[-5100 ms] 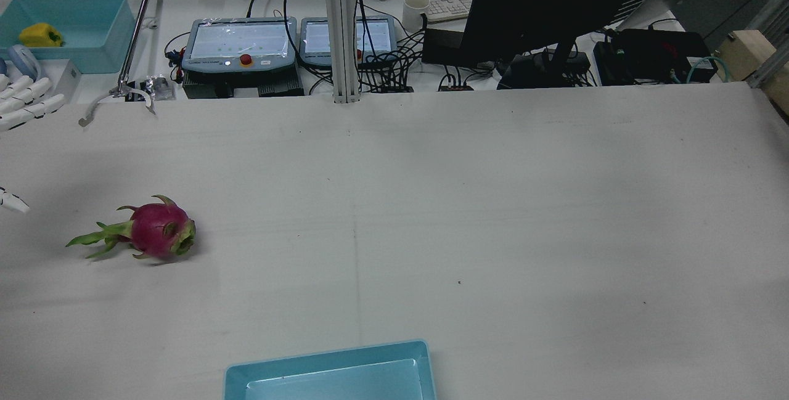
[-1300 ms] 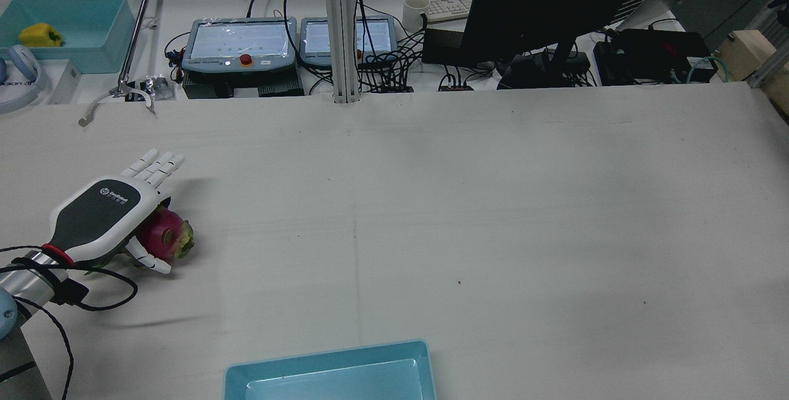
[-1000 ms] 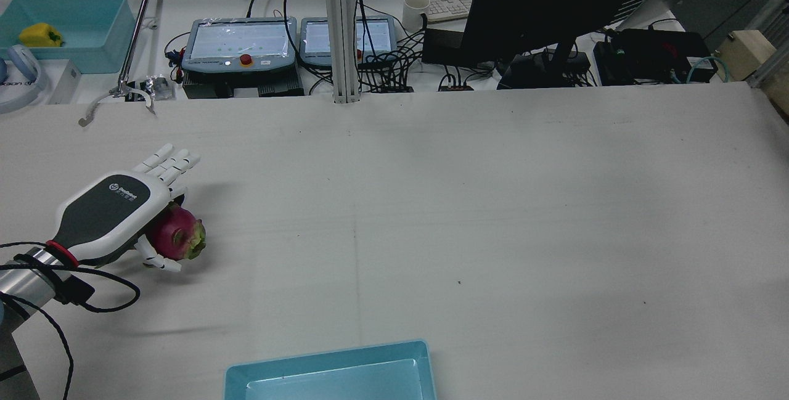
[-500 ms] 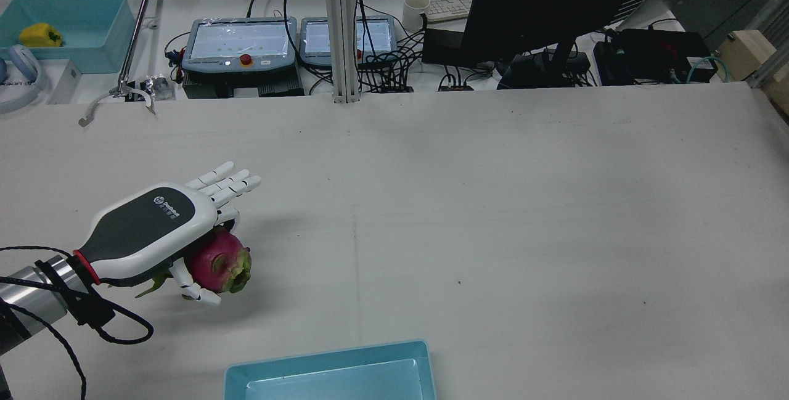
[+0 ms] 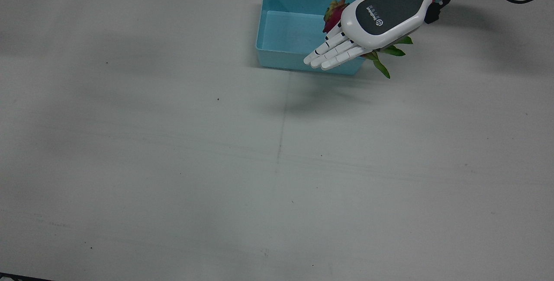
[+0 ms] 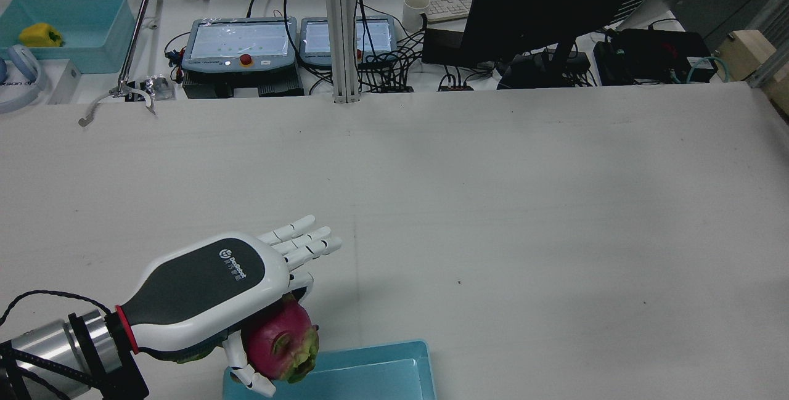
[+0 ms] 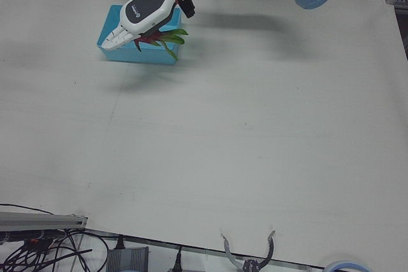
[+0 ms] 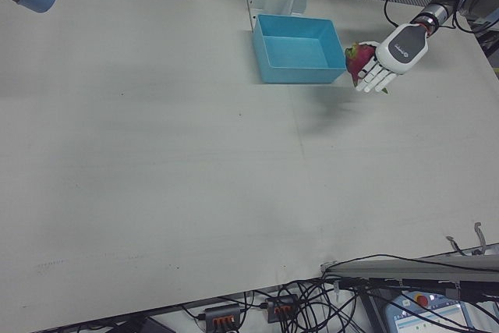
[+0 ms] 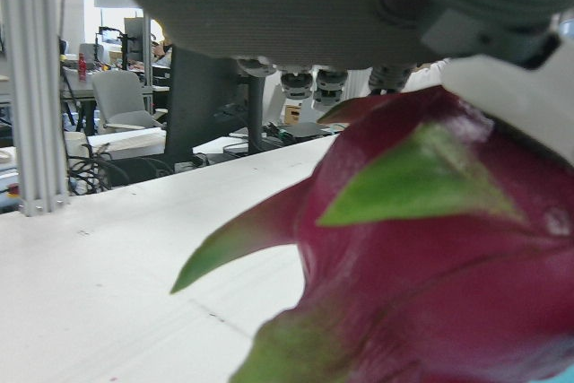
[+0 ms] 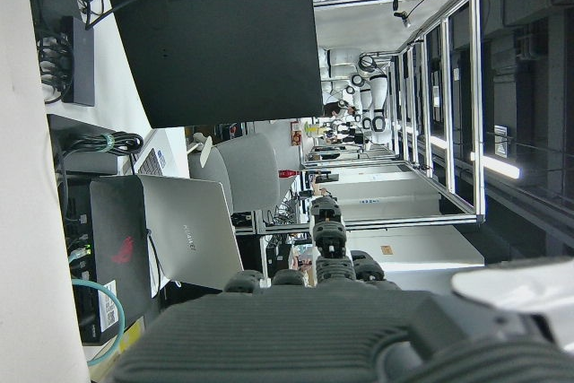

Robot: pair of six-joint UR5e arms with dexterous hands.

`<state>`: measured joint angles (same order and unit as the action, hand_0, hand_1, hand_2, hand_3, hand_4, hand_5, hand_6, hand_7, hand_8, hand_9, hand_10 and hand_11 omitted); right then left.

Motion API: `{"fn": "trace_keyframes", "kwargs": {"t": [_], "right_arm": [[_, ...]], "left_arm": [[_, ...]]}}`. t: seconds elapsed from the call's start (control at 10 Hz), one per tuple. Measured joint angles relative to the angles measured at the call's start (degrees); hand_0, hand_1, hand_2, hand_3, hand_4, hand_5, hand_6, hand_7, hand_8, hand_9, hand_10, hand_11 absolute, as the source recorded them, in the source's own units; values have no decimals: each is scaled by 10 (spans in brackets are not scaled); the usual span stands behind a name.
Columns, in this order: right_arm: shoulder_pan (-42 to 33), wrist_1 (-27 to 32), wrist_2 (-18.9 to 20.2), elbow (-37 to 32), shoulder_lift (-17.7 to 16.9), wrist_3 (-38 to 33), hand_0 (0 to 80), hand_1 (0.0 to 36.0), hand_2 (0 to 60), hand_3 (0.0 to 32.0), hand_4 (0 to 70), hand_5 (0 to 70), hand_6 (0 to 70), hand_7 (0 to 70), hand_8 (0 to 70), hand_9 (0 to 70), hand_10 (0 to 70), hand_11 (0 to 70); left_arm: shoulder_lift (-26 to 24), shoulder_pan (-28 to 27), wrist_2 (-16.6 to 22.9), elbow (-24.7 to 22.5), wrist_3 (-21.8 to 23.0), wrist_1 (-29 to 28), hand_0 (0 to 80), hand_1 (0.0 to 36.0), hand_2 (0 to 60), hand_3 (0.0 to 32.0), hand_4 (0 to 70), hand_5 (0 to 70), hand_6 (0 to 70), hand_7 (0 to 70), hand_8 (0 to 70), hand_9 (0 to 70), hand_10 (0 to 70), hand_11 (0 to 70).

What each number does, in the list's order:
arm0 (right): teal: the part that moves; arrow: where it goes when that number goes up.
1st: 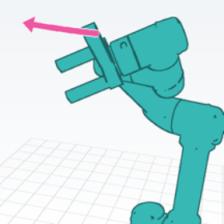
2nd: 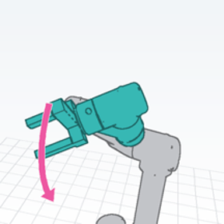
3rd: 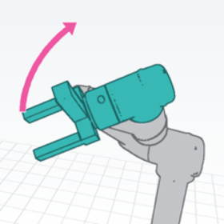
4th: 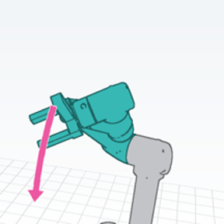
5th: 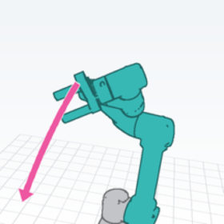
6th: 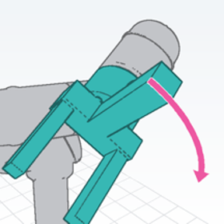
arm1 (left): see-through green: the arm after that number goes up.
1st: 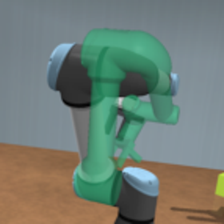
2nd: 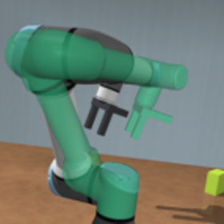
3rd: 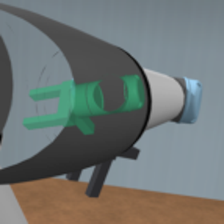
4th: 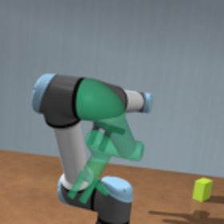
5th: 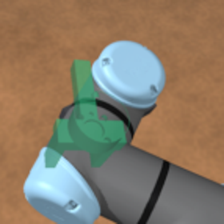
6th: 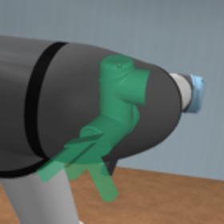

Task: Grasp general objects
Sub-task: 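Carry the dragon fruit with the left hand over the blue tray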

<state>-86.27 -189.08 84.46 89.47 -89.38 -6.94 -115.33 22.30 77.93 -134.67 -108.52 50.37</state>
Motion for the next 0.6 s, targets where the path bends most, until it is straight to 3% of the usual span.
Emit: {"fn": "trace_keyframes", "kwargs": {"t": [0.2,0.3,0.4,0.5,0.6], "right_arm": [[0,0,0,0,0,0,0,0,0,0,0,0,0,0,0,0,0,0],[0,0,0,0,0,0,0,0,0,0,0,0,0,0,0,0,0,0],[0,0,0,0,0,0,0,0,0,0,0,0,0,0,0,0,0,0],[0,0,0,0,0,0,0,0,0,0,0,0,0,0,0,0,0,0],[0,0,0,0,0,0,0,0,0,0,0,0,0,0,0,0,0,0]], "left_arm": [[-36,-40,-1,-5,0,41,461,214,600,0,328,700,45,139,69,13,0,0],[-44,-51,-1,-5,0,50,458,184,493,0,323,679,45,140,62,14,0,0],[-48,-57,-1,-4,0,55,411,92,232,0,271,487,31,124,54,10,0,0],[-50,-60,-1,-4,0,62,216,10,61,0,171,236,12,94,64,4,0,0],[-51,-63,0,-3,2,70,57,0,0,0,87,49,0,57,62,0,0,0]]}}
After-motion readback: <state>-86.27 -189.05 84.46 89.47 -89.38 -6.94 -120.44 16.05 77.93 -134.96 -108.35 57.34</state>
